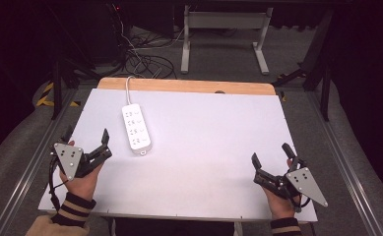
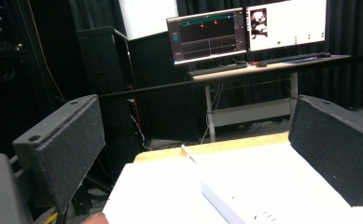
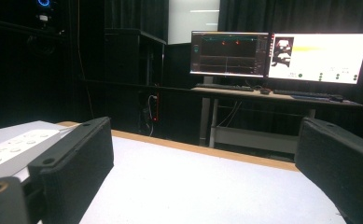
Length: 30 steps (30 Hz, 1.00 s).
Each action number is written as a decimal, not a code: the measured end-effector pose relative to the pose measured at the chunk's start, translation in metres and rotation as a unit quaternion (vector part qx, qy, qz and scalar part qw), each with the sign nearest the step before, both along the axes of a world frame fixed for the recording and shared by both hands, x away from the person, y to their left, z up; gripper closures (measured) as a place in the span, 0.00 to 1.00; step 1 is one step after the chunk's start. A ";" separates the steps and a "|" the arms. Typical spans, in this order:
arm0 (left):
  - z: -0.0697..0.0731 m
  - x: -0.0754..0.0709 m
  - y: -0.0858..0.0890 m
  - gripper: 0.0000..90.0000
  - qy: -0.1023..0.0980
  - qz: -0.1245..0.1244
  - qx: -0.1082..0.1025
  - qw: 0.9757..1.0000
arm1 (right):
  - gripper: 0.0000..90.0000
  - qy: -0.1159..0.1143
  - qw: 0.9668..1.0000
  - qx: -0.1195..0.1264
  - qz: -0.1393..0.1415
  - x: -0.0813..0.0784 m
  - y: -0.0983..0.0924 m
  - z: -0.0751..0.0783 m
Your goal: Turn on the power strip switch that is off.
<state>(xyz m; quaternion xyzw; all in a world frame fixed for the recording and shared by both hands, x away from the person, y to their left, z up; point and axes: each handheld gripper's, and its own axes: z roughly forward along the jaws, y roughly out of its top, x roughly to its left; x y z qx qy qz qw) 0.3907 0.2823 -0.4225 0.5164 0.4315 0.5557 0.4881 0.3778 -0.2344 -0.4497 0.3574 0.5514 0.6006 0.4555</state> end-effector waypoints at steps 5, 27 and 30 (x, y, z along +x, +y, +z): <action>0.000 0.001 0.000 0.05 0.003 -0.003 0.000 1.000 | 0.06 0.001 1.000 0.002 -0.001 0.000 0.000 0.000; -0.001 0.005 -0.001 0.05 0.014 -0.012 -0.011 1.000 | 0.06 0.001 1.000 0.001 -0.003 -0.005 -0.003 0.000; -0.001 0.006 -0.001 0.05 0.016 -0.012 -0.009 1.000 | 0.06 0.002 1.000 -0.001 -0.005 -0.006 -0.003 0.000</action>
